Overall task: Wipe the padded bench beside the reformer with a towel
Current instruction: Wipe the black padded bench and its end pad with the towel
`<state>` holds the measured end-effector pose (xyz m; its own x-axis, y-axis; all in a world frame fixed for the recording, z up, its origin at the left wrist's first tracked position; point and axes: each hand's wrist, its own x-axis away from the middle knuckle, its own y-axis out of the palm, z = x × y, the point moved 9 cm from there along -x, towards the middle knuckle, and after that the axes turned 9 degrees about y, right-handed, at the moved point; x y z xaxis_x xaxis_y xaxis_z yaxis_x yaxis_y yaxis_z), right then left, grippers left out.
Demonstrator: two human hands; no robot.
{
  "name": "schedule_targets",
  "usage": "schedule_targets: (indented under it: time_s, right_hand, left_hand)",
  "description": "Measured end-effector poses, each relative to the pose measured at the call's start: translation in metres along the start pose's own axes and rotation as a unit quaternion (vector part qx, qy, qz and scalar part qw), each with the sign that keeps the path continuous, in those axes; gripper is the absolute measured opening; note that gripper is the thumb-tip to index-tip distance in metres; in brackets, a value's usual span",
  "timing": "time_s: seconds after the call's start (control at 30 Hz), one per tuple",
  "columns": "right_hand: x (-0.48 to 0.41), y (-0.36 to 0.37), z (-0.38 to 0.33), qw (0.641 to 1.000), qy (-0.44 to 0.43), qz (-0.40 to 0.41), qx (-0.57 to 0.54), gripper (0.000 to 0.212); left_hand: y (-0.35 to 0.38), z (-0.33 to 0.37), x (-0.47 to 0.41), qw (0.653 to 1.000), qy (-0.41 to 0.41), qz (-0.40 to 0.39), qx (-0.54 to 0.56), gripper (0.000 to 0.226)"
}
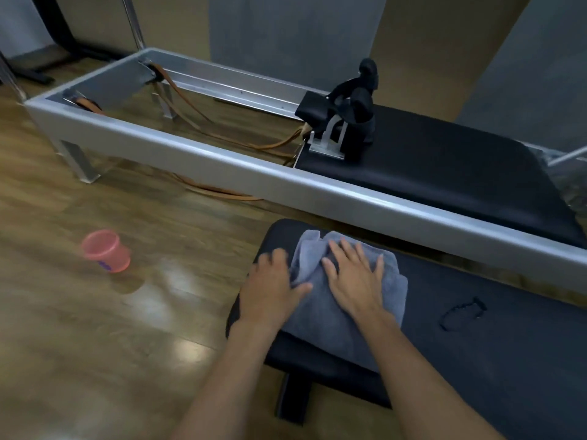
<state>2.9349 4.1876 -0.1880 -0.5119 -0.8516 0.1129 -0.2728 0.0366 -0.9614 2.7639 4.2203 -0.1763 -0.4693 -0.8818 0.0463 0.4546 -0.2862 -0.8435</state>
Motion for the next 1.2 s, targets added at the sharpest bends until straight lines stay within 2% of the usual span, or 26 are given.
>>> schedule_targets:
  time_s: [0.03,0.07,0.1,0.17,0.2,0.3,0.37,0.47,0.63,0.73,0.83,0.93,1.07,1.2]
  right_hand:
    - [0.003,-0.002,-0.001,1.0,0.006,0.018,-0.006,0.051]
    - [0.008,0.0,0.003,0.999,0.028,0.027,-0.009,0.052]
    - [0.017,0.004,0.008,0.998,0.051,0.034,-0.003,0.056]
    - [0.036,0.014,0.014,0.996,0.059,0.041,0.044,0.064]
    - [0.042,0.017,0.013,0.996,0.051,0.042,0.061,0.067]
    - [0.043,0.022,0.003,0.996,0.04,0.03,0.069,0.075]
    - [0.046,0.028,-0.01,0.996,0.029,0.027,0.086,0.081]
    - [0.054,0.037,-0.022,0.995,0.009,0.043,0.093,0.082]
    - [0.027,0.041,-0.029,0.994,-0.007,0.039,0.1,0.079]
    - [-0.013,0.04,-0.036,0.995,-0.008,0.046,0.091,0.075]
    - [-0.071,0.035,-0.052,0.995,-0.012,0.057,0.086,0.068]
    - [-0.098,0.031,-0.067,0.994,-0.022,0.071,0.083,0.058]
    - [-0.068,0.032,-0.073,0.992,-0.042,0.082,0.086,0.053]
    - [0.001,0.044,-0.085,0.991,-0.091,0.057,0.076,0.054]
  left_hand:
    - [-0.006,0.021,-0.009,0.996,0.067,0.049,-0.038,0.056]
    - [-0.005,0.036,-0.016,0.991,0.103,0.065,-0.06,0.052]
    - [0.0,0.038,-0.026,0.991,0.105,0.055,-0.068,0.048]
    - [0.011,0.02,-0.041,0.997,0.059,0.022,-0.042,0.04]
    - [0.012,0.007,-0.045,0.999,0.041,0.031,-0.017,0.036]
    - [-0.001,-0.028,-0.053,0.993,0.006,0.12,-0.008,0.029]
    - [0.0,-0.046,-0.068,0.99,-0.006,0.132,0.053,0.033]
    - [0.013,-0.054,-0.099,0.971,0.016,0.111,0.209,0.034]
    - [0.026,-0.072,-0.128,0.951,-0.012,0.121,0.284,0.036]
    - [0.034,-0.089,-0.135,0.915,-0.052,0.112,0.383,0.044]
    - [0.042,-0.099,-0.133,0.895,-0.075,0.085,0.432,0.06]
    - [0.046,-0.095,-0.12,0.889,-0.071,0.038,0.45,0.075]
    - [0.027,-0.079,-0.089,0.875,-0.083,0.042,0.476,0.067]
    - [0.015,-0.064,-0.073,0.862,-0.093,0.037,0.496,0.063]
